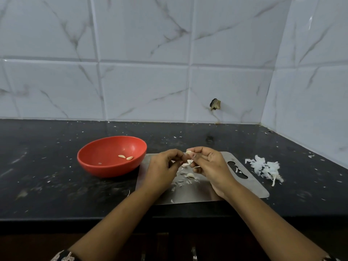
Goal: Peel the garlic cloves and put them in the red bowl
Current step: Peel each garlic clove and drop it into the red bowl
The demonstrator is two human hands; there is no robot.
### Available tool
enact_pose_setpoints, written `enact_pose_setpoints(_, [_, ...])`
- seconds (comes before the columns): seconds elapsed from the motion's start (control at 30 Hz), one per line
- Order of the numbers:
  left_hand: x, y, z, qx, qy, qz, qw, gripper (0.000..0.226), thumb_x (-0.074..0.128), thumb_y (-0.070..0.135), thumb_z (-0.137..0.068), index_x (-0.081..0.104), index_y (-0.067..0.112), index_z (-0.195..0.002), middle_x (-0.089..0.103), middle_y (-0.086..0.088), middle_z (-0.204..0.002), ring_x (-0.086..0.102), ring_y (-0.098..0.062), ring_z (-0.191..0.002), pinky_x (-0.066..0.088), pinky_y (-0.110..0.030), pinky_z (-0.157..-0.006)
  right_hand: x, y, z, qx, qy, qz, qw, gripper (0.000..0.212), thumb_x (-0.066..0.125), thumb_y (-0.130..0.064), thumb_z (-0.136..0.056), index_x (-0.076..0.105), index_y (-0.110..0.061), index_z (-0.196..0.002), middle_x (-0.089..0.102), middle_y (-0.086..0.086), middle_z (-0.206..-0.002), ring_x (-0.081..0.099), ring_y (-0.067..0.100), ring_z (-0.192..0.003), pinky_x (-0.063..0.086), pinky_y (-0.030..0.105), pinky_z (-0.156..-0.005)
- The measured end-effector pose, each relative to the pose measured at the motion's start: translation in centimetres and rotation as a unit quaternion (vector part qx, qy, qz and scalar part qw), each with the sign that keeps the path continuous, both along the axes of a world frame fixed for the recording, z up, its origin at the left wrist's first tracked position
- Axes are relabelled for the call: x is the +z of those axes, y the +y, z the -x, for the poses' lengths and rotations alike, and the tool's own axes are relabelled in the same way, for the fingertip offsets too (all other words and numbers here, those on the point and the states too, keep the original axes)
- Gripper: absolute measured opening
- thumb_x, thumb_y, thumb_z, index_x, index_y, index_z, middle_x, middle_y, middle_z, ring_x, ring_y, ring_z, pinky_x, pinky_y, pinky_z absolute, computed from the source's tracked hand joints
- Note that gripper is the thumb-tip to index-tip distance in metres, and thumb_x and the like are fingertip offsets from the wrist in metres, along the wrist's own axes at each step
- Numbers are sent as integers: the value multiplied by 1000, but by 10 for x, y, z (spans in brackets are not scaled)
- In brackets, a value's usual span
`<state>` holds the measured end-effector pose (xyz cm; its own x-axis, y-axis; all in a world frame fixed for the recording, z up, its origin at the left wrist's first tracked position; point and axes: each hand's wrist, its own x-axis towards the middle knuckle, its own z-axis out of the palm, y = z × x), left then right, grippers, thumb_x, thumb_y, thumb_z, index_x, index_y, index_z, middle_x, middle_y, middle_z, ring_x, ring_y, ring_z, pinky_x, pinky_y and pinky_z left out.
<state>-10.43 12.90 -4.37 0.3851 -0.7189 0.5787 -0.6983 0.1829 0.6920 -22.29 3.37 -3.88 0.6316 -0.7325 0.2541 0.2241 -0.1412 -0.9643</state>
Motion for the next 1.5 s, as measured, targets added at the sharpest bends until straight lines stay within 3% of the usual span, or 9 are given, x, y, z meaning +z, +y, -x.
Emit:
enact_pose_setpoints(0.17, [0,1,-1,30,-16,13,999,6,71,11,-85,73,15,-88,64,19,-74,56,7,-60,40,-8,-56,0,0,1,13,15,-4,1000,8,65,-10,-91,70,-6,-95,70,3,-77,60,6,-66,51,18,-60])
enact_pose_setpoints(0.33, [-3,1,-3,88,-54,62,993,8,74,31,-81,66,30,-82,66,18,-78,53,-9,-56,48,-30,-57,2,1,1,46,28,-13,998,9,64,-12,-91,72,-8,-95,71,0,-77,60,4,-66,51,18,-63])
enact_pose_setpoints(0.5, [-4,2,-4,106,-84,72,988,13,74,17,-80,67,28,-81,63,18,-77,54,-8,-60,50,-33,-57,2,1,1,60,38,-24,997,8,62,-11,-92,70,-7,-91,68,3,-72,59,5,-62,50,18,-59])
enact_pose_setpoints(0.83, [-6,0,-6,91,-81,54,991,14,72,16,-83,65,29,-82,60,21,-79,52,-4,-64,41,-18,-58,4,1,2,73,30,-31,996,8,64,-8,-89,68,-7,-82,68,6,-72,57,6,-58,50,17,-57])
enact_pose_setpoints(1.1, [-4,0,-4,63,-103,-9,993,10,60,16,-92,58,24,-87,53,17,-77,48,4,-67,32,-15,-58,1,1,2,72,32,-27,997,8,63,-6,-90,67,-2,-85,66,12,-76,56,6,-57,50,17,-56])
enact_pose_setpoints(1.23, [-3,0,0,63,-130,-22,989,5,54,15,-95,56,19,-93,51,16,-82,48,6,-75,35,-11,-60,1,1,-1,62,23,-28,997,11,62,-4,-91,67,-5,-81,66,9,-71,57,7,-57,50,17,-57])
enact_pose_setpoints(1.43, [-6,-4,-2,47,-153,-30,987,6,53,13,-94,53,19,-94,56,10,-89,51,-7,-79,43,-30,-67,2,1,-2,34,11,-37,999,7,62,-5,-91,67,-4,-85,64,0,-62,56,5,-56,51,16,-58])
enact_pose_setpoints(1.5, [-5,-2,-1,45,-146,-27,988,8,52,12,-95,51,19,-91,53,12,-84,49,-4,-77,40,-25,-65,3,-2,-1,14,-9,-55,998,6,62,-6,-91,66,-2,-90,64,0,-64,56,6,-56,51,17,-58])
